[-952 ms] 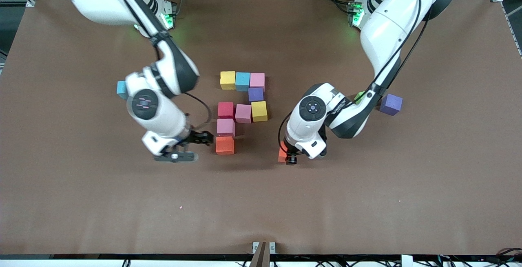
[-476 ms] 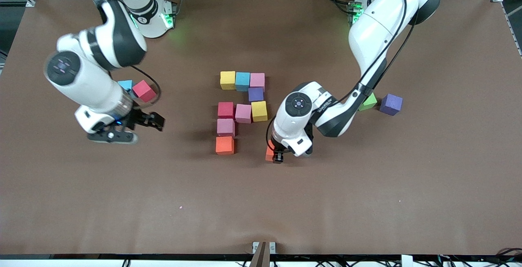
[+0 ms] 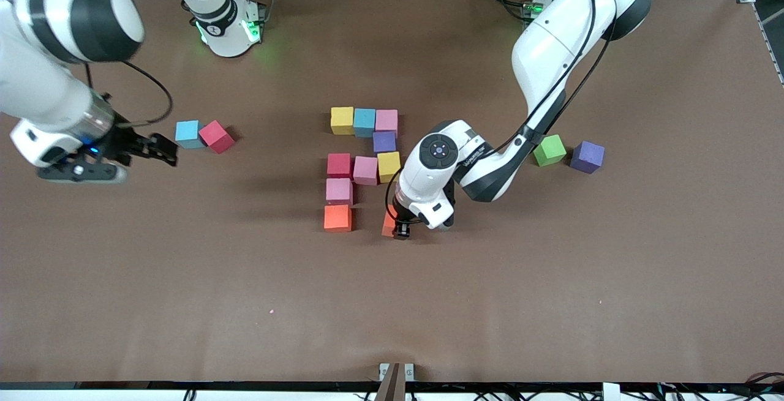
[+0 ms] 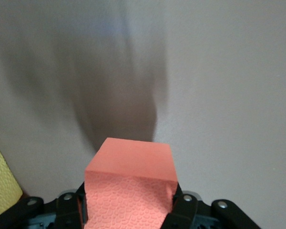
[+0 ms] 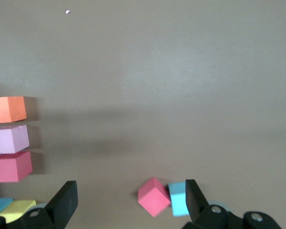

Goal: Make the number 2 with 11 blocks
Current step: 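Lower the orange cube beside the first orange cube with the left gripper, then open the left gripper and lift it off the orange cube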

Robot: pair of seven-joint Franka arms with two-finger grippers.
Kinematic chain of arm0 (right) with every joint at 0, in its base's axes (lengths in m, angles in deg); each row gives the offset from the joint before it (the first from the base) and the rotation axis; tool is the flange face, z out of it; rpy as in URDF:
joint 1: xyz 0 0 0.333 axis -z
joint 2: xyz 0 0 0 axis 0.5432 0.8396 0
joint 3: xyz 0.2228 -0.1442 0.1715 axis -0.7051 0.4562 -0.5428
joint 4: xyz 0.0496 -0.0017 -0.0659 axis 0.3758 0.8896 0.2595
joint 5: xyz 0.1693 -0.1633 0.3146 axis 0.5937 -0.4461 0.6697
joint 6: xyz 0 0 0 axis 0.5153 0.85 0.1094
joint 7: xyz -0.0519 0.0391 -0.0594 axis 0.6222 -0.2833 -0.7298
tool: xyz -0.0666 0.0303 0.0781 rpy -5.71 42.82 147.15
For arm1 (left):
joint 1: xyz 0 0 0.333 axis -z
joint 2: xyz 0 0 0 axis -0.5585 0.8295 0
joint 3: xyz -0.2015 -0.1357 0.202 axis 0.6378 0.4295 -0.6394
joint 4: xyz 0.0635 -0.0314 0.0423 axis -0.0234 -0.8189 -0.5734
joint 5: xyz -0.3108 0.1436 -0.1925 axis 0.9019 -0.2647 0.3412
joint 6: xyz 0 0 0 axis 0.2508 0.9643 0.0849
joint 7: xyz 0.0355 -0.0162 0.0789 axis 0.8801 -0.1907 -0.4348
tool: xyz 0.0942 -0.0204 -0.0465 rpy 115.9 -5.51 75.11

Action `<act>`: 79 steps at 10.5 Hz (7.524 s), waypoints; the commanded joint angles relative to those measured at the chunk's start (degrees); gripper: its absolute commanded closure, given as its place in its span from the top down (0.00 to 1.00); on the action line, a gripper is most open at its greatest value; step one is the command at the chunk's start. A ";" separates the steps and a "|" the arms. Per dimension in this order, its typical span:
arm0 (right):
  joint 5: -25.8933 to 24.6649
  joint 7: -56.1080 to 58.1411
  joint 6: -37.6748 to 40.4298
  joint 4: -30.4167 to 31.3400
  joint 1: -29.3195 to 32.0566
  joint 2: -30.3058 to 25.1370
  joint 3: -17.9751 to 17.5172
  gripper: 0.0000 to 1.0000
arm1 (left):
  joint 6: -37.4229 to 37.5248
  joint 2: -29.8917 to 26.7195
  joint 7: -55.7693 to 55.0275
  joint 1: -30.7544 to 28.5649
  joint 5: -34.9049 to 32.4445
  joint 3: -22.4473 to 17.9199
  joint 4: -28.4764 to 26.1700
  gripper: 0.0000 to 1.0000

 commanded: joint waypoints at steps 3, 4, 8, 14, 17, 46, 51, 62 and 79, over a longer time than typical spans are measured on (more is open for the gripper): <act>0.79 7.43 9.31 -9.20 1.22 -0.58 4.84 1.00 | -1.71 2.91 -5.02 1.23 3.94 -2.76 6.06 0.50; 0.88 10.96 9.76 -11.32 1.48 -0.05 6.27 1.00 | -1.89 3.53 -5.81 1.67 3.94 -2.76 6.60 0.51; 0.53 8.18 9.77 -11.78 1.04 -0.05 6.19 1.00 | -3.73 3.71 -7.40 3.96 3.94 -3.28 6.96 0.51; 0.62 8.80 11.53 -12.13 1.31 0.04 6.28 1.00 | -5.75 6.79 -8.80 6.50 3.94 -4.34 8.89 0.51; 0.70 8.19 11.26 -12.22 1.05 -0.05 6.11 1.00 | -6.55 6.96 -9.86 7.82 4.03 -5.39 9.15 0.51; 1.49 8.89 8.62 -12.04 2.01 3.03 6.28 1.00 | -2.15 7.93 -10.04 11.17 9.57 -7.06 8.72 1.00; 1.58 8.89 8.62 -12.22 2.10 3.03 6.28 1.00 | -2.24 7.14 -8.73 11.17 9.30 -6.80 8.98 1.00; 1.58 8.89 8.62 -12.22 2.19 3.03 6.28 1.00 | -2.24 4.24 -8.54 10.38 9.21 -9.00 9.24 1.00; 1.58 8.89 8.54 -12.22 2.19 3.12 6.37 1.00 | 12.35 -21.39 -1.79 -2.86 8.77 -2.43 -18.05 1.00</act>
